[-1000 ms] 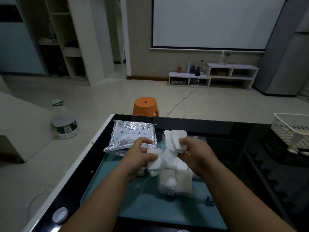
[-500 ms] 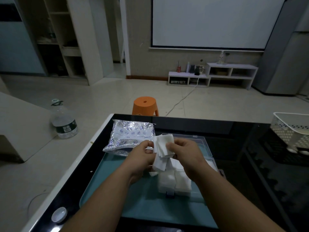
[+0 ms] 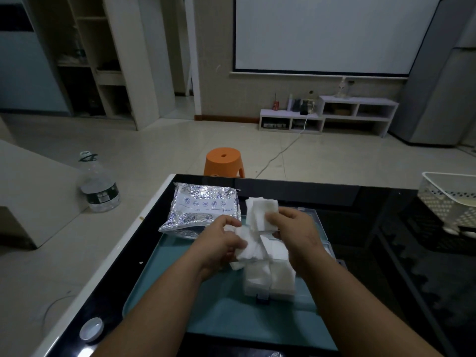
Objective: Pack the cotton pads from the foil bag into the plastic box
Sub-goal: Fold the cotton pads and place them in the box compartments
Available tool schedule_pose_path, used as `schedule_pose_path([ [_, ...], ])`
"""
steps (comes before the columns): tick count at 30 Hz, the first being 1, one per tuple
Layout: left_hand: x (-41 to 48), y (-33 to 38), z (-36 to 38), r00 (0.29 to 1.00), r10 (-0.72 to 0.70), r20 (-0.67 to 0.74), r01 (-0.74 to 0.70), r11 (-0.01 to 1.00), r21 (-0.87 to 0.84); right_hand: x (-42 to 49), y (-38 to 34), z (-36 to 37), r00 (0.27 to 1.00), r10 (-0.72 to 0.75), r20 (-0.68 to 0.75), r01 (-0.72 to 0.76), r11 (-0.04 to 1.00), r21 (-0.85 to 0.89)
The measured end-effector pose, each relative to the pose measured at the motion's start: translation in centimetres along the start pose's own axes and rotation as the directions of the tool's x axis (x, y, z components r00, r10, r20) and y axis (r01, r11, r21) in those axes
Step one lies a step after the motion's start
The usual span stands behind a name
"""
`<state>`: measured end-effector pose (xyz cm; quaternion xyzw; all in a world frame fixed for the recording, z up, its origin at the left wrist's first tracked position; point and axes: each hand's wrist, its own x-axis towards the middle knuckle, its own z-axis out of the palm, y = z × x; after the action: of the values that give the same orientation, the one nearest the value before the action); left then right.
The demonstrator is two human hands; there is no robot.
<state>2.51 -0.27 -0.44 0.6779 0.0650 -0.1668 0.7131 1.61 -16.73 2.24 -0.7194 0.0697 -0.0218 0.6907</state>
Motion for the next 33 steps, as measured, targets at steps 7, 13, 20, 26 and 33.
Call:
schedule_pose_path([
  [7, 0.6, 0.2, -0.2, 0.975, 0.102, -0.197, -0.127, 0.985, -0.119, 0.0, -0.5, -0.2, 0.992, 0.087, 0.090, -0.101, 0.981, 0.166],
  [13, 0.5, 0.1, 0.1, 0.976, 0.122, -0.178, -0.145, 0.982, -0.124, -0.2, 0.1, 0.7, 0.988, 0.063, 0.138, -0.066, 0.998, 0.016],
  [20, 0.6, 0.5, 0.1, 0.990, 0.108, -0.088, -0.127, 0.957, -0.260, -0.2, 0.1, 0.5, 0.993, 0.052, 0.102, -0.044, 0.996, -0.079],
  [26, 0.5, 0.2, 0.3, 0.981, 0.096, -0.169, -0.117, 0.986, -0.116, -0.1, -0.1, 0.3, 0.992, 0.066, 0.106, -0.054, 0.992, -0.111],
  [33, 0.3, 0.3, 0.6, 0.987, 0.134, -0.088, -0.142, 0.986, -0.089, -0.1, 0.2, 0.4, 0.994, 0.037, 0.101, -0.026, 0.994, -0.103],
])
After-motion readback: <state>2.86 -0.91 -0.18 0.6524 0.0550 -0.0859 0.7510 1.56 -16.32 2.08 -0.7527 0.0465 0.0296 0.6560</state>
